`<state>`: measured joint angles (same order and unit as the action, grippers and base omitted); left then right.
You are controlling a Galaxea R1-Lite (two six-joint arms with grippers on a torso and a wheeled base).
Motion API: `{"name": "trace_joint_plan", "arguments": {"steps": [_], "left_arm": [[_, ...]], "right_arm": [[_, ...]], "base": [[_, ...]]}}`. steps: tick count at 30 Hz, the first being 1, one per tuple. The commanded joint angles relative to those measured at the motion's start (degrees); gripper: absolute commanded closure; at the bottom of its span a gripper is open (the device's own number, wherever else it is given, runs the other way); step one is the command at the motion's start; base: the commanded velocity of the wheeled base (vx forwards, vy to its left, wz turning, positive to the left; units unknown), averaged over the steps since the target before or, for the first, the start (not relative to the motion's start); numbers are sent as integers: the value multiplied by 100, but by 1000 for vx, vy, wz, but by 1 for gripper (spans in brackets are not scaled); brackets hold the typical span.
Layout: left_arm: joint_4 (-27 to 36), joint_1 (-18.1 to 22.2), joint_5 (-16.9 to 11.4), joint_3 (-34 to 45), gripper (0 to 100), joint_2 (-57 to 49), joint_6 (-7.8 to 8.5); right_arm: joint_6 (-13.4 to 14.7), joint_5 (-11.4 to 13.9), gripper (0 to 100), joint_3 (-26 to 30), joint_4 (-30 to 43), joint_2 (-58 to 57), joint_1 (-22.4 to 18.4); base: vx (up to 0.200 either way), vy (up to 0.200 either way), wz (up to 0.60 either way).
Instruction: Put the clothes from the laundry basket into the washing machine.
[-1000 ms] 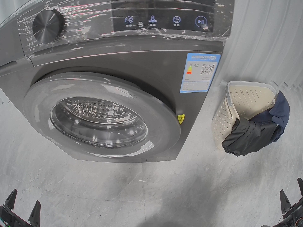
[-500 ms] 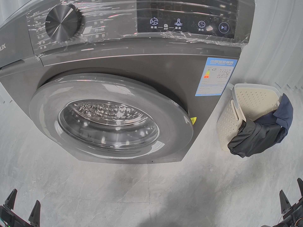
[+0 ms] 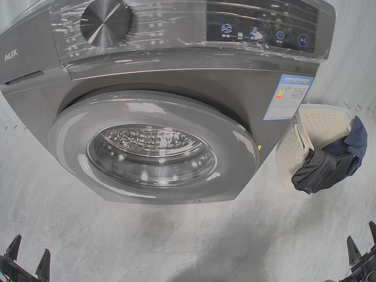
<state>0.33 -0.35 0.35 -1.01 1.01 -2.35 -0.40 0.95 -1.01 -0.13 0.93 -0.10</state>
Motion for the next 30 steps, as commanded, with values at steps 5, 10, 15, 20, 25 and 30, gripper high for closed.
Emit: {"name": "trace_joint_plan", "arguments": {"steps": [5,10,15,20,25,30], "left_arm": [[2,0,9,84,0,-75,-2],[2,0,9,84,0,-84,-11],[2,0,9,84,0,-84,-11],[2,0,9,84,0,-75,-11],[2,0,9,84,0,-75,-11],[2,0,9,84,0,-84,-11]], "right_arm": [[5,2,0,101,-4,-84,1],[5,2,0,101,-4,-84,1],[-4,2,0,101,-4,-84,1],[14,-25,0,101,-4,-84,1],[5,-25,0,101,-4,-84,1],[5,-16,0,101,-4,-84,1]], "base": [[0,0,0],[0,0,0],[0,0,0],[0,0,0],[0,80,0],[0,160,0]]}}
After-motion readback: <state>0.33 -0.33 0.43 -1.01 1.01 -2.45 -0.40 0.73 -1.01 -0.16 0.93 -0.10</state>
